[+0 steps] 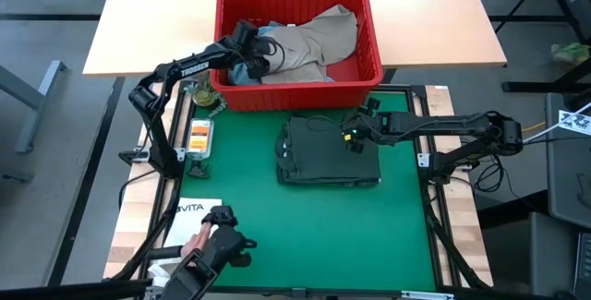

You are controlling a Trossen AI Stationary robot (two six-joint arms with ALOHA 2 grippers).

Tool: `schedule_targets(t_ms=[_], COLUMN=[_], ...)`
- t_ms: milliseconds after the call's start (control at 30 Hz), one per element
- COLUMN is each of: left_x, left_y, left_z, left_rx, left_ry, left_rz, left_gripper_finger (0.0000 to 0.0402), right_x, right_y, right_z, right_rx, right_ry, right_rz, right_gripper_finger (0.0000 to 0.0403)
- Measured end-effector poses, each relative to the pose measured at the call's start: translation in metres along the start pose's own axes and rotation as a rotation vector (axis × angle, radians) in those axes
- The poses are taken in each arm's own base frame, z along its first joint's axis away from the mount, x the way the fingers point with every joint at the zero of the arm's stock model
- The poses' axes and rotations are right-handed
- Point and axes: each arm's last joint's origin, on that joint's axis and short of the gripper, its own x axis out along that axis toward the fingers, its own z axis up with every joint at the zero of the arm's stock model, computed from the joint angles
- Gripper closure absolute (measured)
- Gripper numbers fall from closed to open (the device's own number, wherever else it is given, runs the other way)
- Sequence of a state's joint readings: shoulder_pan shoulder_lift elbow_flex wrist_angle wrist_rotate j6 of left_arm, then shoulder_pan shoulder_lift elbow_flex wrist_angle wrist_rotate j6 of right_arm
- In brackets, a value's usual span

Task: Fold Laundry from Bin
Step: Fold the gray shorts

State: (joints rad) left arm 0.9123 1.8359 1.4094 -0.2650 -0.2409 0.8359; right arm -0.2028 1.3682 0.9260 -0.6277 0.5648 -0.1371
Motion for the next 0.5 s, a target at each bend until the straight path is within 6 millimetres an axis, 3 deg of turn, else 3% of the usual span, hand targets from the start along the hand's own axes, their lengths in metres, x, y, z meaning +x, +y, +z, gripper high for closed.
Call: schedule_targets(t_ms=[233,500], left_x=[-0.0016,0.0006], left_y=[-0.0006,0.0044], left_z=[0.008,0.0022], left_rx=[0.074,0.076], left_ry=[-0.043,-0.07], left_rz=[0.032,0.005], left_gripper_finger=[0.0244,0.0262], right_x=[0.0,0.0], right_y=[-0.0001,-0.0001], right_z=[0.0,-0.0001], right_rx=[-0.002,-0.003], right_ry=[0.0,0.001], right_rz=[-0.001,-0.001], right_gripper_finger=[0.0246,0.0246])
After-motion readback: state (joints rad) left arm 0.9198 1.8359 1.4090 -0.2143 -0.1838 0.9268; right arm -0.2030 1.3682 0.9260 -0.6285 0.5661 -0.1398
